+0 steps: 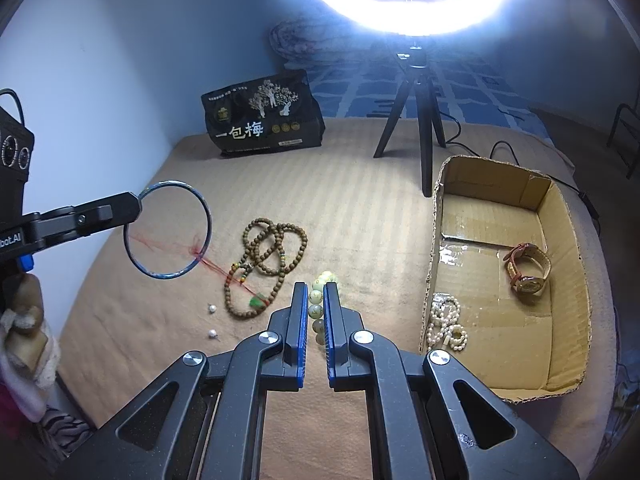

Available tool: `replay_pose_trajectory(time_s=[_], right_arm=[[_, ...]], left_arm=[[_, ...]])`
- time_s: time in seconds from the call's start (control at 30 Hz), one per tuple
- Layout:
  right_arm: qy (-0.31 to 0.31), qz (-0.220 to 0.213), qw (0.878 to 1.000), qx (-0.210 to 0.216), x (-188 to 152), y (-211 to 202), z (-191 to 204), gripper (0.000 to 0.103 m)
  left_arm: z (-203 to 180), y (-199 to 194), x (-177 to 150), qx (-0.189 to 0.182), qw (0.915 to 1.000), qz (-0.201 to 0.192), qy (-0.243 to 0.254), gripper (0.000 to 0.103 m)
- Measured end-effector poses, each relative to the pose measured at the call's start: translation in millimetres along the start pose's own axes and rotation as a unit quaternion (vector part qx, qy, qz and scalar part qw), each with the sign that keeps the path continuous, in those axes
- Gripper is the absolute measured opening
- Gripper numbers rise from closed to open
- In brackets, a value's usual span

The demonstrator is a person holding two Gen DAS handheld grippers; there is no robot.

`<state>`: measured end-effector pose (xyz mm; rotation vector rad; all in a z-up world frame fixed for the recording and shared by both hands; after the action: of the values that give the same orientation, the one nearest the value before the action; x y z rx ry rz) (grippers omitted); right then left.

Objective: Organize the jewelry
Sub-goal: 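Carry the bracelet in the right tool while the left tool carries the bangle to the box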

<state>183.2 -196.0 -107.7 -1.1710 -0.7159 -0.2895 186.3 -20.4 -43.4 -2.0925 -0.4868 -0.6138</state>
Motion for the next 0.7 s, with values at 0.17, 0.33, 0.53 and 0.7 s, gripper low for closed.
replay_pose_trajectory(time_s=[0.17,0.33,0.53,0.7], right_arm=[[0.001,-0.007,1.000,-0.002,2,-5,-1,0.006],[0.011,-0.019,1.000,-0.005,8,-15,-11,0.006],[0.031,-0.035,0.999,-0.017,13,-30,-33,0.006],[0.048,-0.045,0.997,-0.035,13,-42,-57,0.006]], left_arm=[[-8,2,-1,-0.004,1.0000,0.001,0.008,0.001],[-19,6,2,-0.016,0.9998,0.000,0.010,0.001],[-41,21,4,-0.028,0.9993,0.006,0.022,0.001],[-62,40,5,-0.039,0.9985,0.014,0.035,0.001]])
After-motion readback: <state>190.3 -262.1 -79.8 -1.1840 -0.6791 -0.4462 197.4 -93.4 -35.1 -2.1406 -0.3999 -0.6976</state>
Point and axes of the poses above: each gripper's, at about its wrist camera, not at the fingertips, and y roughly the way its jaws point, z to its left, x to its top, the point moved 4 cm from there along y, roughly the way its jaws point, and after that the axes turned 3 degrees about -y, right-handed, at the moved point
